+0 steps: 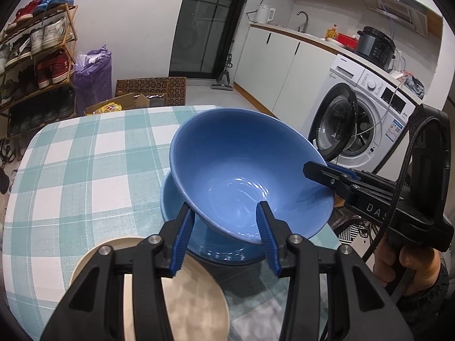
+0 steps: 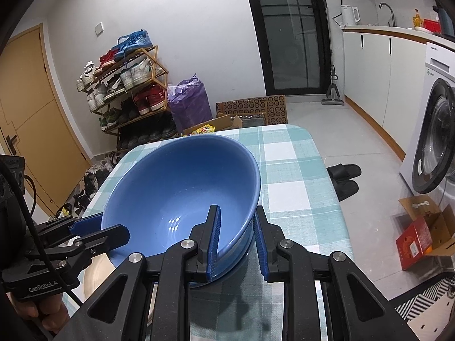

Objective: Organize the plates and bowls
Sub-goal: 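Lower the held blue bowl into the nested blue bowls with both tools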

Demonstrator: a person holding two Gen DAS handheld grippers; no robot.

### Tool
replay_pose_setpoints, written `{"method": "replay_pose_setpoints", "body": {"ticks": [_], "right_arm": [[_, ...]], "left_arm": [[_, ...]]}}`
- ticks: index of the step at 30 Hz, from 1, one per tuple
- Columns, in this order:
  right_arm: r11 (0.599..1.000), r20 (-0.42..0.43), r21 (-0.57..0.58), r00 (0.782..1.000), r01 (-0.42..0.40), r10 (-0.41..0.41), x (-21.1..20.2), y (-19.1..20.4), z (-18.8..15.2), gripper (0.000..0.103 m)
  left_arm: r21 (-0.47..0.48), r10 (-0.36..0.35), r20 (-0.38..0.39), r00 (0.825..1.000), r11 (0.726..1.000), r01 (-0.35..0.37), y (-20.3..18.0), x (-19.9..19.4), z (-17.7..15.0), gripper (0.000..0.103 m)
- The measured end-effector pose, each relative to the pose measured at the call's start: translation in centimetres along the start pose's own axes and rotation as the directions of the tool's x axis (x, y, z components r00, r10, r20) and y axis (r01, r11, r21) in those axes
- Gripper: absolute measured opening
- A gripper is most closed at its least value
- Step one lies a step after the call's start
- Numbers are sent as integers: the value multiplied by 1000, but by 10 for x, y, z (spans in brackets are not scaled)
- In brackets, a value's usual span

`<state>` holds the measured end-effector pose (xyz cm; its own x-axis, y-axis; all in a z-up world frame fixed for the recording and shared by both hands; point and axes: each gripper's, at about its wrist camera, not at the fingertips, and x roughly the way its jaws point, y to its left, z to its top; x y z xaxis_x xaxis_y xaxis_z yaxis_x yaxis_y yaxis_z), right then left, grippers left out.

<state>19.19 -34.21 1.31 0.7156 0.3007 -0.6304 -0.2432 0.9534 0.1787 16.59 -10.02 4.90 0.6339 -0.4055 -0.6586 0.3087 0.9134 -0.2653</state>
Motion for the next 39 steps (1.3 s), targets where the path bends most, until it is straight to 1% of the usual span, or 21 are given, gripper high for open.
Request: {"method": "replay_pose_setpoints", "body": {"ticks": [6, 13, 19, 29, 34, 39], "right_arm": [[1000, -10, -25, 1000, 8, -9, 12, 9, 0, 23], [1000, -42, -19, 999, -1, 1, 27, 10, -5, 23], [1000, -56, -28, 998, -3, 1, 34, 13, -10, 23], [997, -79, -63, 996, 42, -47, 44, 20, -18, 23], [996, -91, -68, 994, 49, -56, 48, 20, -23, 24], [995, -92, -83, 993, 63, -70, 49, 22, -26, 24]], "left_arm": [[-9, 18, -15, 1000, 1000, -18, 8, 7, -2, 44], [-8, 49, -27, 998, 999, -49, 11, 13, -6, 44], [-10, 60, -42, 997, 998, -61, 14, 19, -10, 44], [3, 85, -63, 994, 996, -85, 15, 28, -15, 44], [10, 92, -69, 993, 996, -92, 16, 30, -17, 44], [30, 117, -84, 990, 993, -115, 12, 35, -19, 44]]}}
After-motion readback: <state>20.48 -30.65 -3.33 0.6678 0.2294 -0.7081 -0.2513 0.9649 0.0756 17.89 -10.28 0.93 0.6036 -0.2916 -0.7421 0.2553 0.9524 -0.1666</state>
